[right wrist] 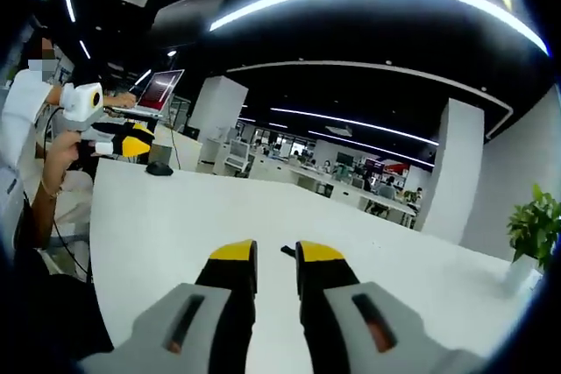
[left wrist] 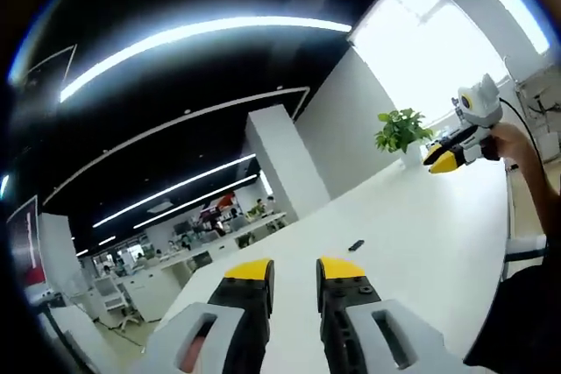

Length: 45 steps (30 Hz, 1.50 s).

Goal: Snap the two parts of the plastic buckle together until the buckle closes and remains connected.

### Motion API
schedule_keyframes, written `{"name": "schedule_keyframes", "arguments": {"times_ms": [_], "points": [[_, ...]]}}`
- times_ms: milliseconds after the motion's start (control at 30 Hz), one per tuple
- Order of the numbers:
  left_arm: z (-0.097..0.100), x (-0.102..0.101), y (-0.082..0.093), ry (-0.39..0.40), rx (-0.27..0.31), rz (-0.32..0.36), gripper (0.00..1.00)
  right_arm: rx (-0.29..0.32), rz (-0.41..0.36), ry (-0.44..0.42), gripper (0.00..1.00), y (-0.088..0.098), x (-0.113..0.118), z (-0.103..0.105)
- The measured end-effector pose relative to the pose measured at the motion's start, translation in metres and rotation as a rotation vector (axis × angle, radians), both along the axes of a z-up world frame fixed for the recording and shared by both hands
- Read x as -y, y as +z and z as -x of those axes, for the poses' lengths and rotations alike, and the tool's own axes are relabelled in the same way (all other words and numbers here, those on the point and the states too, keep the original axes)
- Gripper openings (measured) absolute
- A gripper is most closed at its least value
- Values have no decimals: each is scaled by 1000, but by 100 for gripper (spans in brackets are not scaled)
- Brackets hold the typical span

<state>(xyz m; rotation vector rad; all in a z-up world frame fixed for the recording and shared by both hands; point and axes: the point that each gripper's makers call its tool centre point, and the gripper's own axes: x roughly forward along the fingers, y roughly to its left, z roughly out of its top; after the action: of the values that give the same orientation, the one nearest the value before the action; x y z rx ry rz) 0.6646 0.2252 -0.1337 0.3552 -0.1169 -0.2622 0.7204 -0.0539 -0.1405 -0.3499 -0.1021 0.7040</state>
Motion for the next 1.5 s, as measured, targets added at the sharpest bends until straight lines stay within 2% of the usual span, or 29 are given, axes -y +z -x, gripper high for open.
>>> {"name": "schedule_keyframes", "arguments": {"times_ms": [33,100,200,300,400,533,667,867,967,1133,1500], "points": [[2,-1,0,0,5,18,19,13,23,2,17,1,0,2],[7,-9,2,22,23,51,19,23,15,5,17,4,2,7],[11,-20,0,74,30,40,19,26,5,6,17,4,3,11],[13,-25,-10,105,21,24,19,32,3,-13,17,5,5,11],[18,-27,-22,89,1,52,19,41,2,-24,17,7,5,13],[31,-33,-30,79,-9,94,19,48,3,-29,18,8,4,15],[51,-47,-36,160,0,62,19,74,-4,-43,18,14,7,23],[73,-60,-35,205,23,92,19,132,-51,-88,18,30,22,34],[76,-62,-31,220,45,108,19,151,-72,-118,19,36,32,38],[79,-61,-34,218,44,147,19,175,-89,-170,20,41,48,39],[81,-63,-34,221,52,141,19,178,-82,-192,20,42,53,37]]}}
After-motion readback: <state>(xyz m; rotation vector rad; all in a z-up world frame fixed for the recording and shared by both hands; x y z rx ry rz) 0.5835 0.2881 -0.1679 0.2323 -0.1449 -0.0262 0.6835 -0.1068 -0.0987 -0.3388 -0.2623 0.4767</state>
